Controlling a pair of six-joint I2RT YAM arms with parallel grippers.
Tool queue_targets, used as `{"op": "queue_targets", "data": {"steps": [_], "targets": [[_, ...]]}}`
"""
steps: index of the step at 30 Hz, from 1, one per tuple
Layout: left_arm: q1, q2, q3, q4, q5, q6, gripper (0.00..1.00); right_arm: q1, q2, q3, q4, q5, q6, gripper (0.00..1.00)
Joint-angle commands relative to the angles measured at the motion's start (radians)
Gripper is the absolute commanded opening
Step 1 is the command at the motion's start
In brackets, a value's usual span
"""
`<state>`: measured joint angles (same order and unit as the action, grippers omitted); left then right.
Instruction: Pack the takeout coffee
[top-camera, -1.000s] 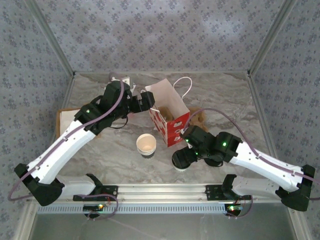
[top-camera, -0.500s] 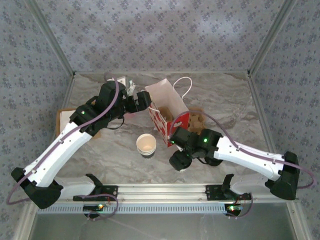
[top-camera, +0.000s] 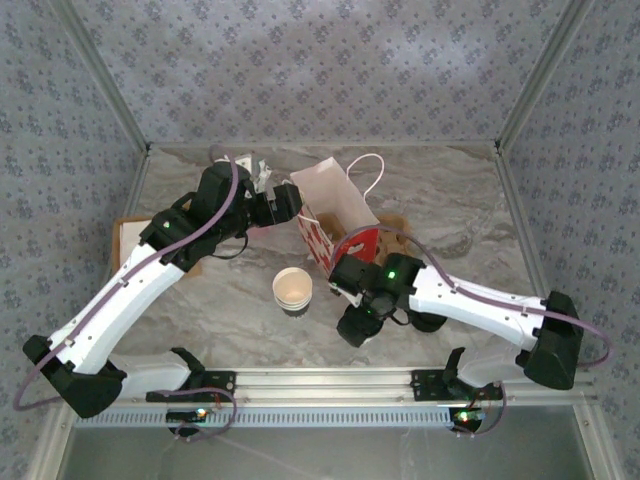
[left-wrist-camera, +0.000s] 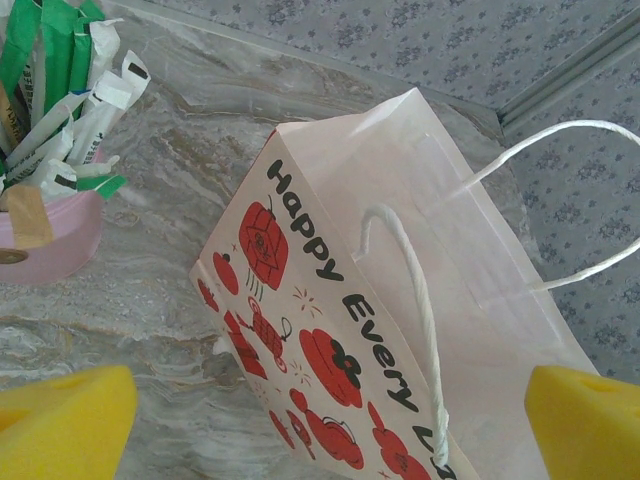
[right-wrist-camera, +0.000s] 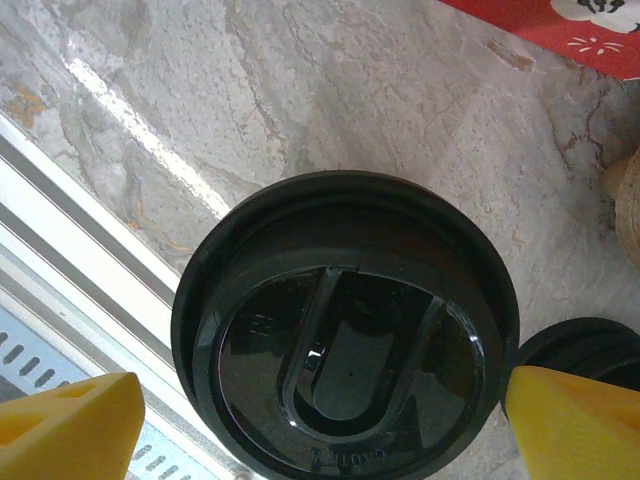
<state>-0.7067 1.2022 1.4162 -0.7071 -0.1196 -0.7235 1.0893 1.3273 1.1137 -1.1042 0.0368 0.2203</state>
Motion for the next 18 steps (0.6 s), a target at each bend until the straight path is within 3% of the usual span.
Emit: {"op": "queue_targets", "data": {"steps": [1, 11, 18], "targets": [[0.009, -0.017, -0.003, 0.001, 0.016, 0.013, 1.0, 0.001, 0.014, 0.034, -0.033, -0.014, -0.023, 0.91], [0.01, -0.016, -0.003, 0.002, 0.018, 0.013, 0.99, -0.014, 0.031, 0.046, -0.014, -0.004, -0.029, 0.91], [0.011, -0.011, 0.0, 0.004, 0.021, 0.013, 1.0, -0.034, 0.031, 0.042, -0.002, -0.016, -0.035, 0.82]]}}
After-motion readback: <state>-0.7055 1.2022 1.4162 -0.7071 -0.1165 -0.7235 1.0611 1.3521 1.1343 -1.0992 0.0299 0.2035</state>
